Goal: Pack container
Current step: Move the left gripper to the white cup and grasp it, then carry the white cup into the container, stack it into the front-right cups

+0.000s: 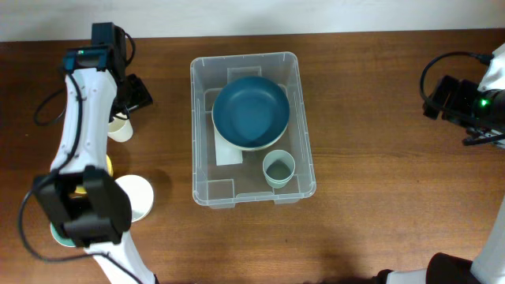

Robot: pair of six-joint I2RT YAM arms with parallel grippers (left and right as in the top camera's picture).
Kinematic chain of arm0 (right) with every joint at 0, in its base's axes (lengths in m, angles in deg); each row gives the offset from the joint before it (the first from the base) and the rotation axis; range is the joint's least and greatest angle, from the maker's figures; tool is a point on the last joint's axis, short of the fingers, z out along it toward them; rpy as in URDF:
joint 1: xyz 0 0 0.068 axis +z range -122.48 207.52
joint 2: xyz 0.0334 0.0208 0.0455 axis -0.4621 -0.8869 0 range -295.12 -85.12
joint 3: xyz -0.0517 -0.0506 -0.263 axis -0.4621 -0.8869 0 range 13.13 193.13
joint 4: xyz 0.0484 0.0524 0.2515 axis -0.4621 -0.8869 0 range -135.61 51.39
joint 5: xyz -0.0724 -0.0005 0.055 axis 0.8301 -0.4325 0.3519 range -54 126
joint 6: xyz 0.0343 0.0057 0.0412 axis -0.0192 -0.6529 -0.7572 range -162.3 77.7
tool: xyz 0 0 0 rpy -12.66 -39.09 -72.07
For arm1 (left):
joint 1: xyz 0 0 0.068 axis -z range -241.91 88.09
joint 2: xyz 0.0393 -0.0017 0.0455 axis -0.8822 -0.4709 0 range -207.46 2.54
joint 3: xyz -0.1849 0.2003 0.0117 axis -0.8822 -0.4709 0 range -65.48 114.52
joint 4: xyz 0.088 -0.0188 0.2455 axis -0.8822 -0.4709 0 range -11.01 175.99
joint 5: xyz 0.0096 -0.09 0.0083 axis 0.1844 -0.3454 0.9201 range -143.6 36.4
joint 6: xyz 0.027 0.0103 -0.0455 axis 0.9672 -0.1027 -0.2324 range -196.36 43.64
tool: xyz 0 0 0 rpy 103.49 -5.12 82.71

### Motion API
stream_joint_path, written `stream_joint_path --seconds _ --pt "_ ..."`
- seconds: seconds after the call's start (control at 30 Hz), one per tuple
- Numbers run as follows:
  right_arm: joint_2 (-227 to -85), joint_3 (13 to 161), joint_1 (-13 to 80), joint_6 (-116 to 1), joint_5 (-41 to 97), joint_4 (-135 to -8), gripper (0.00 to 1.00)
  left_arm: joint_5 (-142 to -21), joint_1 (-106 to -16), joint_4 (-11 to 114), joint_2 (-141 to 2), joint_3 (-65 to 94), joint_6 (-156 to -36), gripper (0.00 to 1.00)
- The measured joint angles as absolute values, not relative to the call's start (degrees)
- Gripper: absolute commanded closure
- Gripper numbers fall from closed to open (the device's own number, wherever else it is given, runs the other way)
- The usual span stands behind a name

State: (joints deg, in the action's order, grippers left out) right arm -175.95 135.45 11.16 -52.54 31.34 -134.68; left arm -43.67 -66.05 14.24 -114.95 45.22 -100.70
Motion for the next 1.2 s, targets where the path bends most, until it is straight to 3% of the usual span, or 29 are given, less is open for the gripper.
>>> stream_joint_path --seconds 0.3,0.43,0.63,0.73,1.2 --pt "-175.97 135.45 11.16 -52.56 31.34 -134.68 0.01 -43.67 -69.5 18.14 -125.86 45.19 -98.4 0.34" --pt "-175.97 135.45 11.16 -52.56 31.34 -134.68 0.01 -43.6 -70.88 18.35 -127.72 45.19 -98.21 0.6" --pt "-175.97 135.45 11.16 -52.54 31.34 -134.64 0.01 -43.51 -70.92 18.05 -127.98 45.22 -97.77 0.83" --pt "-175.97 135.48 11.16 -52.54 31.34 -134.64 0.01 -43.51 -70.66 17.5 -127.98 45.63 -97.88 0.99" --pt "-175.97 135.48 11.16 -52.58 31.34 -134.62 0.01 -43.69 -64.54 3.78 -127.67 61.02 -97.31 0.99"
